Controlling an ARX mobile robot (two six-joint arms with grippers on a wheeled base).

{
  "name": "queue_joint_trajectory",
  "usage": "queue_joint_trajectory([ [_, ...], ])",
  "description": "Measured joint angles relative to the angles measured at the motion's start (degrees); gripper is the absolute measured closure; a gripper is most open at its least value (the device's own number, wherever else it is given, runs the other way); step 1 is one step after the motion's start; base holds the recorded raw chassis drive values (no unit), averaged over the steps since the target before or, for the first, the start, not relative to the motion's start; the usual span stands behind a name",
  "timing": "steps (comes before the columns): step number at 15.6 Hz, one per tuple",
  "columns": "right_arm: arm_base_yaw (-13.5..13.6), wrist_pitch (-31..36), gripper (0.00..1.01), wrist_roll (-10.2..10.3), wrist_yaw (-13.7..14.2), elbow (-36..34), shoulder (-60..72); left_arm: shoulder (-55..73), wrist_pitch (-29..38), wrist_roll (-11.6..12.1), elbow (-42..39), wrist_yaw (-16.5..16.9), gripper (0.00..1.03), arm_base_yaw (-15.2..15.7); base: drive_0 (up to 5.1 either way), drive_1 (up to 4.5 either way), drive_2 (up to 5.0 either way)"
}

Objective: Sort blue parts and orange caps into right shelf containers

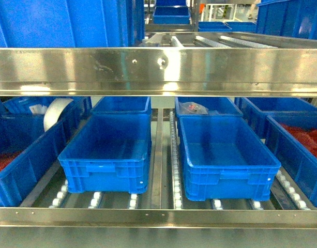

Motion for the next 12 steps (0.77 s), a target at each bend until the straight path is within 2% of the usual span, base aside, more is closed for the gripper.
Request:
queue_joint_trajectory([
  [12, 0.0, -0.11, 0.56, 0.02, 0.17, 0.0, 0.0, 0.0, -0.11, 0.04, 0.0, 0.09, 0.61, 0.0, 0.0, 0.0, 0.0],
])
